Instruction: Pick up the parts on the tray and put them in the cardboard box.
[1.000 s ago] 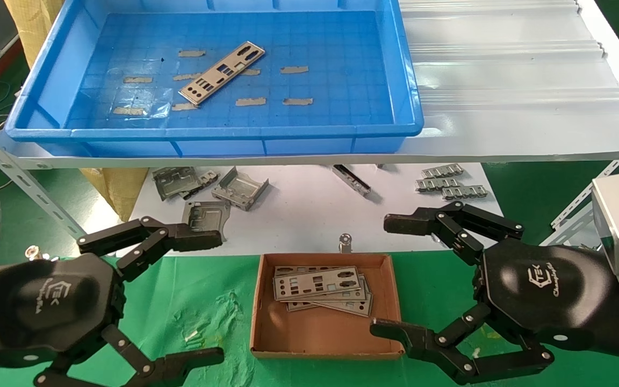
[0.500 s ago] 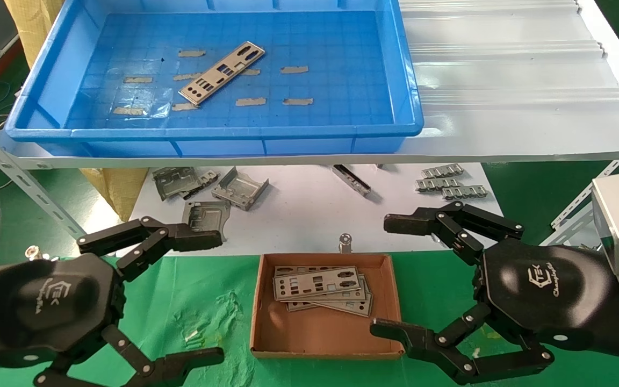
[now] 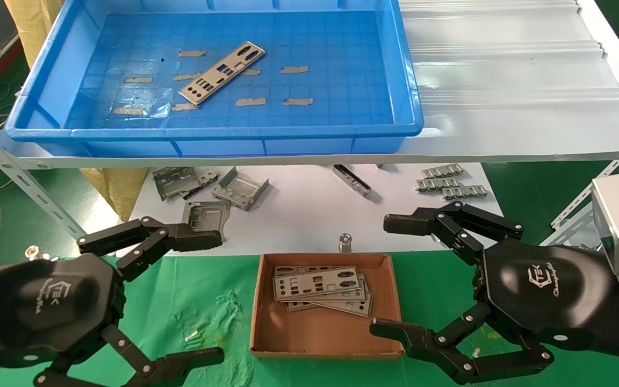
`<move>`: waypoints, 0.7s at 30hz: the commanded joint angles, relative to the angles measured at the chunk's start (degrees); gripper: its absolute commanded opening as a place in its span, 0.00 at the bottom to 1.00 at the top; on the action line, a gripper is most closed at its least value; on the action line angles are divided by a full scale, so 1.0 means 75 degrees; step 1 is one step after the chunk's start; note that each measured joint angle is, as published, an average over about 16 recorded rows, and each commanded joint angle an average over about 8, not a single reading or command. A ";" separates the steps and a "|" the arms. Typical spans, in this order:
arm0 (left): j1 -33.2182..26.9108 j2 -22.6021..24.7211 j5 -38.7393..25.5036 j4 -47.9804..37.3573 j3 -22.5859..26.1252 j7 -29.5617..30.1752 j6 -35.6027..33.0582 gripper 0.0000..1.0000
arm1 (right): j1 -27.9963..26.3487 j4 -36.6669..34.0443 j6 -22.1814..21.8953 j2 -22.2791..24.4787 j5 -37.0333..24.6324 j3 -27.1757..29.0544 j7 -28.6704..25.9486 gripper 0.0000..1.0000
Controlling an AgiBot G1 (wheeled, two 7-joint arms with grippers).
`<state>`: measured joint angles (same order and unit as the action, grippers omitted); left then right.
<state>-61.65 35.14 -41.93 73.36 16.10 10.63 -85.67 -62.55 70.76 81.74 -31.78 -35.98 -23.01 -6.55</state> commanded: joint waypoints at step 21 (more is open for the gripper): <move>0.0000 0.0000 0.0000 0.0000 0.0000 0.0000 0.0000 1.00 | 0.0000 0.0000 0.0000 0.0000 0.0000 0.0000 0.0000 0.00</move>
<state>-61.65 35.14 -41.93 73.36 16.10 10.63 -85.67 -62.55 70.76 81.74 -31.78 -35.98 -23.01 -6.55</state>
